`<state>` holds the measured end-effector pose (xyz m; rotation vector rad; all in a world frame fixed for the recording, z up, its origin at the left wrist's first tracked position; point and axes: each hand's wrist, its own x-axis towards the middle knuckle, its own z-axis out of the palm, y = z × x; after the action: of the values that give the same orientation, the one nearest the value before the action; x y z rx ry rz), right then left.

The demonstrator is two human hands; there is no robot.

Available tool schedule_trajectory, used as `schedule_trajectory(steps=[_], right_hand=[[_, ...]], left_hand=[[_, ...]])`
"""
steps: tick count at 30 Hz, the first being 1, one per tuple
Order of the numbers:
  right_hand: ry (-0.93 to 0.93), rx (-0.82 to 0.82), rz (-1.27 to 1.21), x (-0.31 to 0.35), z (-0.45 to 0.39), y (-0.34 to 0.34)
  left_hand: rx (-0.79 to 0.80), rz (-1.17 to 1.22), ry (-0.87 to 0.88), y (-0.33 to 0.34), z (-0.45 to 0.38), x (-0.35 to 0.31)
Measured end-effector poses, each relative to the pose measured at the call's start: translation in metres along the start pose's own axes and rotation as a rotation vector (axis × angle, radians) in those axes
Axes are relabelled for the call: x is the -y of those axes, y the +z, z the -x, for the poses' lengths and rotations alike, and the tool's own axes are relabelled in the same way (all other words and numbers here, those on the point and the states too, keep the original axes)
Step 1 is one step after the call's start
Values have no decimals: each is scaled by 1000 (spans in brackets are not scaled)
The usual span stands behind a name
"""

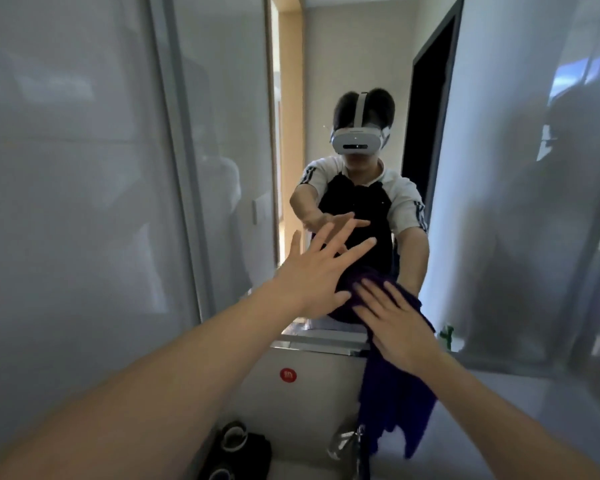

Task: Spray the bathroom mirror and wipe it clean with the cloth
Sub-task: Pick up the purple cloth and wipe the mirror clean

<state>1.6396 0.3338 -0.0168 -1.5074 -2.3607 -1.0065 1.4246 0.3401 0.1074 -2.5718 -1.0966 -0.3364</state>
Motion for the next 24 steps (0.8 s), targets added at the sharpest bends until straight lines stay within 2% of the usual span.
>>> schedule_trajectory(steps=[3,6,11,13,19,21,24], right_hand=[[99,-25,-88,-3,-7,-28],[139,-61,-200,4,-8,-55],[143,-66,-296,10,25,-96],[145,-100,-333,12,42,-118],[285,-179,-538,14,93,-164],[392,-215,-646,13,114,-167],[657,-320,-890,21,149,-156]], left_hand=[[134,248,-185,10,45,-1],[226,763,-331,19,69,-16],[149,1180,-392,52,76,-46],[70,1340,-352,55,69,-69],[-110,1370,-181,72,47,-145],[-97,1462,-197,66,47,-165],[-41,1602,-285,56,55,-191]])
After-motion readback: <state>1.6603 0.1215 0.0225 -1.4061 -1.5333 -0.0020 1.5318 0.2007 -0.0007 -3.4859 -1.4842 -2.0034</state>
